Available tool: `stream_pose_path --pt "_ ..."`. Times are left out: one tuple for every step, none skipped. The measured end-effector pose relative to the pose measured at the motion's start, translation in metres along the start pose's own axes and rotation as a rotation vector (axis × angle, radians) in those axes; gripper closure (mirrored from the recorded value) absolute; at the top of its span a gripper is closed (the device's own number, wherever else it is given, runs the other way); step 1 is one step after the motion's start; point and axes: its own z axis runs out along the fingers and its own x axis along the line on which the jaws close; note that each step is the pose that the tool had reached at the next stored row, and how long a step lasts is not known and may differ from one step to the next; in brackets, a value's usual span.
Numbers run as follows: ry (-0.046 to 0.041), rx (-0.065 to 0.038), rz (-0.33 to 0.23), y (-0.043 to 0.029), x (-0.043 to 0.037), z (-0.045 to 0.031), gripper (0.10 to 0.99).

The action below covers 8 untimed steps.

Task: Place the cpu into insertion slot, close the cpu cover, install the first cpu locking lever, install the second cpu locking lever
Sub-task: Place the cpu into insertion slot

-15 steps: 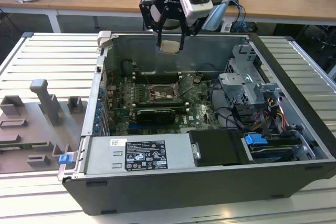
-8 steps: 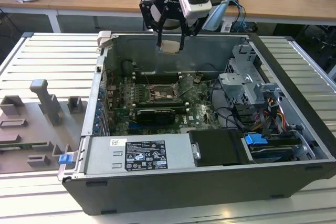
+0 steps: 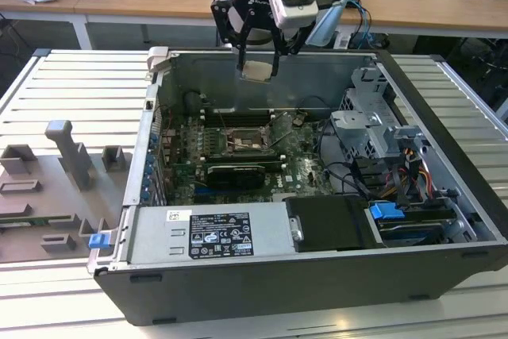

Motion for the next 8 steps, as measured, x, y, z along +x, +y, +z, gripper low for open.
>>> stream_pose_path --pt "-0.0004 0.0 0.004 0.0 0.0 0.0 0.549" --pt "-0.001 0.0 0.011 0.0 0.0 0.0001 0.549" --pt "-0.0015 0.0 0.016 0.0 0.0 0.0001 0.549" --pt "-0.0018 0.0 0.02 0.0 0.0 0.0001 0.549" --pt "-0.0022 -0.001 0.024 0.0 0.0 0.0001 0.549" --pt "-0.0025 -0.001 0.028 0.0 0.0 0.0001 0.549" --pt "-0.0029 -0.001 0.032 0.0 0.0 0.0001 0.549" --pt "-0.0036 -0.001 0.04 0.0 0.0 0.0002 0.549"
